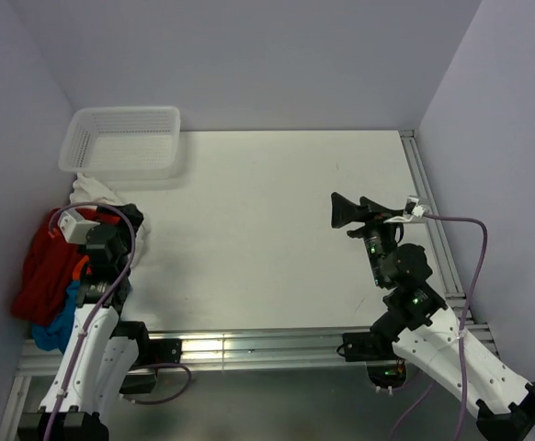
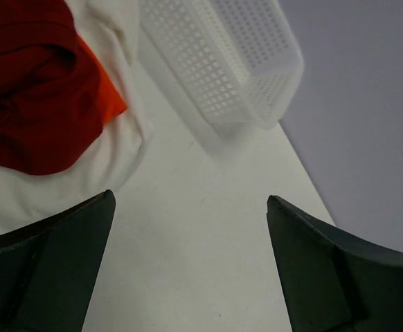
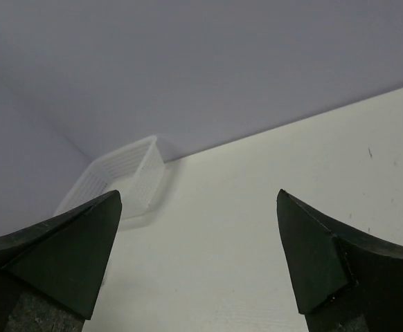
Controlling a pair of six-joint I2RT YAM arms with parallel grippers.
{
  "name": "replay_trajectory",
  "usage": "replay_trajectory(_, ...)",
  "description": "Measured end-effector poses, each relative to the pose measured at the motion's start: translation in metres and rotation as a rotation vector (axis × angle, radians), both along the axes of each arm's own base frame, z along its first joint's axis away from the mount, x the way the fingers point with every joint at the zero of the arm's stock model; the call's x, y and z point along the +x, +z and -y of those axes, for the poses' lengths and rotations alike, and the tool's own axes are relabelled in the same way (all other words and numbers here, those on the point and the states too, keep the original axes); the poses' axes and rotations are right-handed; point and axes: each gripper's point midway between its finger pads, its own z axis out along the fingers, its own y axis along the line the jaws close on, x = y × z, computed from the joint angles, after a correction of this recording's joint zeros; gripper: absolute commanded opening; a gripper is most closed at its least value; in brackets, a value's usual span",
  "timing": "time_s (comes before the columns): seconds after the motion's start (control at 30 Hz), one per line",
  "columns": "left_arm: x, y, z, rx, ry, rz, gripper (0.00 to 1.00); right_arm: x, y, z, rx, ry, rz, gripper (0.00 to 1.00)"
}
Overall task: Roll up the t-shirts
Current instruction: Grab a tshirt with the left arm
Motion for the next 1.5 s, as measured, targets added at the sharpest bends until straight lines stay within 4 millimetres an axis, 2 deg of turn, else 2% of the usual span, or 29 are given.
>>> replay_trajectory(0.13, 0.002, -0.014, -0.010, 0.015, 0.058, -0.093, 0.95, -0.001, 0.008, 0.001, 0.027, -0.003, 0.033, 1.00)
replay_trajectory(0.23, 0.005, -0.007, -0.026, 0.030, 0.155, -0.169, 0.94, 0.005, 0.007, -0.004, 0.028, 0.000, 0.031, 1.00)
replay_trajectory(0.37, 0.011, 0.016, -0.048, 0.032, 0.311, -0.202, 0.93, 0.019, -0.012, -0.020, -0.015, 0.030, -0.029, 1.00)
replay_trajectory(0.47, 0.014, 0.017, -0.058, 0.031, 0.386, -0.216, 0.91, 0.029, -0.026, -0.035, -0.051, 0.067, -0.080, 1.00)
replay_trajectory(0.6, 0.020, -0.003, -0.066, 0.041, 0.425, -0.277, 0.88, 0.033, -0.037, -0.048, -0.064, 0.113, -0.115, 1.00)
replay_trajectory(0.83, 0.026, -0.059, -0.102, -0.018, 0.590, -0.447, 0.89, 0.030, -0.020, -0.054, -0.026, 0.151, -0.059, 1.00)
replay_trajectory(1.0, 0.023, -0.102, -0.121, -0.098, 0.639, -0.555, 0.85, 0.028, -0.010, -0.056, -0.007, 0.166, -0.024, 1.00)
replay_trajectory(1.07, 0.024, -0.113, -0.128, -0.131, 0.659, -0.579, 0.78, 0.027, -0.008, -0.056, -0.003, 0.171, -0.017, 1.00)
replay_trajectory(1.1, 0.025, -0.117, -0.130, -0.142, 0.665, -0.585, 0.71, 0.027, -0.007, -0.057, -0.002, 0.174, -0.015, 1.00)
replay_trajectory(1.13, 0.026, -0.119, -0.131, -0.153, 0.671, -0.586, 0.29, 0.027, -0.006, -0.057, -0.001, 0.178, -0.012, 1.00)
replay_trajectory(1.17, 0.027, -0.120, -0.131, -0.166, 0.678, -0.579, 0.15, 0.027, -0.006, -0.058, 0.001, 0.181, -0.010, 1.00)
replay_trajectory(1.2, 0.026, -0.120, -0.130, -0.170, 0.682, -0.581, 0.05, 0.026, -0.005, -0.059, 0.003, 0.184, -0.008, 1.00)
replay_trajectory(1.23, 0.025, -0.120, -0.131, -0.182, 0.693, -0.573, 0.01, 0.026, -0.004, -0.059, 0.004, 0.185, -0.006, 1.00)
replay_trajectory(1.5, 0.030, -0.113, -0.124, -0.144, 0.688, -0.563, 0.00, 0.026, -0.004, -0.059, 0.005, 0.185, -0.005, 1.00)
